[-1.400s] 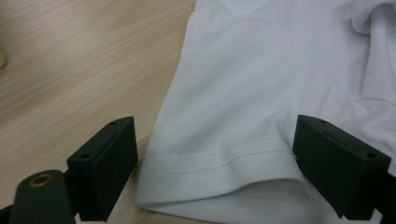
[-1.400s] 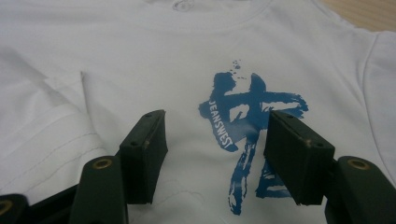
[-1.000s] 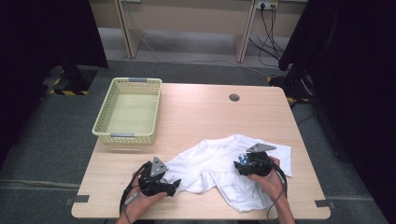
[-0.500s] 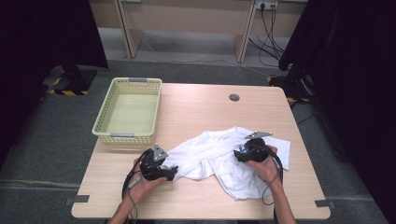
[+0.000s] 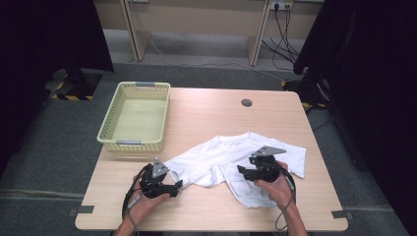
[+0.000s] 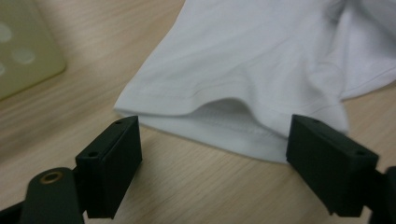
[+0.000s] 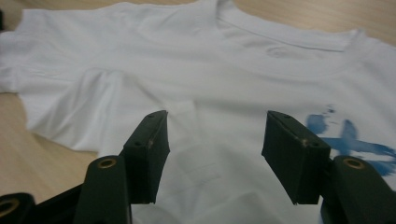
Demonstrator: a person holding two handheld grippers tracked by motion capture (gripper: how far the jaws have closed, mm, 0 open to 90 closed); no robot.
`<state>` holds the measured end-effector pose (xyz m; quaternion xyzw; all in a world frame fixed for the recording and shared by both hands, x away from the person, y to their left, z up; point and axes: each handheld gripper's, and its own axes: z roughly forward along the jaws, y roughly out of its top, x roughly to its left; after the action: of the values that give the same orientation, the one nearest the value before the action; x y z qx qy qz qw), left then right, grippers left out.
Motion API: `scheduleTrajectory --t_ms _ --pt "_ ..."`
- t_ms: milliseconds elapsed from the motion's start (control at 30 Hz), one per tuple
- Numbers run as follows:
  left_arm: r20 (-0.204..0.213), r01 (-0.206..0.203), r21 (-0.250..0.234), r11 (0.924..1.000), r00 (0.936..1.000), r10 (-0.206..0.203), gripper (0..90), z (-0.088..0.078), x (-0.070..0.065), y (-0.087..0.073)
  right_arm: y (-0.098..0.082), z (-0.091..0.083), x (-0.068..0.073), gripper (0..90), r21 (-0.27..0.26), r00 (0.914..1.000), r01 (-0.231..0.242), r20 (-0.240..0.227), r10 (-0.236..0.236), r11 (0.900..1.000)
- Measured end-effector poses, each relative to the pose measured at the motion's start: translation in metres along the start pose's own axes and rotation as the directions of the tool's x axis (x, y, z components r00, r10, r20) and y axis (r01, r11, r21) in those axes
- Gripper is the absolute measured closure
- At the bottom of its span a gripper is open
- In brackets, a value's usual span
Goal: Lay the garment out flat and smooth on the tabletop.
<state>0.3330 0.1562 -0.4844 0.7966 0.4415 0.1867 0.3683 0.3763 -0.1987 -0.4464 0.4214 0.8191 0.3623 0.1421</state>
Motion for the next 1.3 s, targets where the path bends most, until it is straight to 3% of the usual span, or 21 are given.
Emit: scheduleTrajectory --t_ms 67,133,167,267,300,333,367,400,433,467,700,767,867,1033,1133,1300 --pt "-0.005 -0.004 0.0 1.0 1.0 0.004 17.3 0.0 0.002 0.0 0.0 0.008 0.009 42.3 0.018 0.9992 0.023 -0.034 -0.022 1.0" --pt "-0.006 -0.007 0.001 1.0 1.0 0.007 17.2 0.0 0.001 0.0 -0.001 0.023 0.018 53.5 0.048 0.9963 0.059 -0.065 -0.056 0.997" --pt "-0.006 -0.007 0.001 1.0 1.0 0.007 17.2 0.0 0.002 0.0 -0.001 0.023 0.018 53.5 0.048 0.9963 0.059 -0.065 -0.056 0.997" --pt "-0.007 -0.007 0.001 1.0 1.0 0.007 17.2 0.0 0.001 0.0 -0.005 0.025 0.022 74.1 0.031 0.9902 0.09 -0.111 -0.086 0.995" --pt "-0.007 -0.007 0.001 1.0 1.0 0.007 17.2 0.0 0.001 0.0 -0.007 0.017 0.026 80.4 0.011 0.9841 0.136 -0.117 -0.134 0.991" --pt "-0.007 -0.007 0.0 1.0 1.0 0.007 17.2 0.0 0.001 0.0 -0.007 0.017 0.026 80.4 0.011 0.9841 0.136 -0.117 -0.134 0.991" --pt "-0.007 -0.006 0.001 1.0 1.0 0.006 17.2 0.0 0.001 0.0 -0.011 0.004 0.03 83.0 -0.018 0.9775 0.158 -0.138 -0.159 0.987" --pt "-0.007 -0.006 0.001 1.0 1.0 0.006 17.2 0.0 0.001 0.0 -0.011 0.004 0.03 83.0 -0.018 0.9775 0.158 -0.138 -0.159 0.987" --pt "-0.007 -0.007 0.0 1.0 1.0 0.007 17.3 0.0 0.001 0.0 -0.016 -0.01 0.035 83.9 -0.041 0.9729 0.173 -0.149 -0.177 0.984" --pt "-0.007 -0.007 0.0 1.0 1.0 0.007 17.3 0.0 0.001 0.0 -0.016 -0.01 0.035 83.9 -0.041 0.9729 0.173 -0.149 -0.177 0.984" --pt "-0.007 -0.006 0.0 1.0 1.0 0.006 17.3 0.0 0.001 0.0 -0.047 -0.054 0.054 82.5 -0.086 0.9589 0.2 -0.187 -0.213 0.976" --pt "-0.007 -0.005 0.0 1.0 1.0 0.005 17.2 0.0 0.001 0.0 -0.053 -0.062 0.054 74.5 -0.084 0.9631 0.186 -0.182 -0.198 0.979" --pt "-0.008 -0.004 0.0 1.0 1.0 0.004 17.3 0.0 0.001 0.0 -0.06 -0.07 0.047 57.0 -0.065 0.9811 0.123 -0.142 -0.131 0.99" --pt "-0.012 -0.003 0.001 1.0 0.9999 0.003 17.3 -0.001 0.002 -0.001 -0.061 -0.069 0.021 49.4 -0.062 0.9943 0.032 -0.1 -0.038 0.998" --pt "-0.016 0.004 0.0 1.0 0.9999 -0.004 17.4 -0.005 0.002 -0.005 -0.061 -0.063 0.009 47.0 -0.044 0.9972 0.002 -0.074 -0.005 0.999" --pt "-0.015 -0.004 0.022 0.9998 0.9999 0.004 18.2 -0.019 0.001 -0.014 -0.059 -0.048 -0.001 43.8 -0.009 0.9991 -0.008 -0.041 0.008 1.0"
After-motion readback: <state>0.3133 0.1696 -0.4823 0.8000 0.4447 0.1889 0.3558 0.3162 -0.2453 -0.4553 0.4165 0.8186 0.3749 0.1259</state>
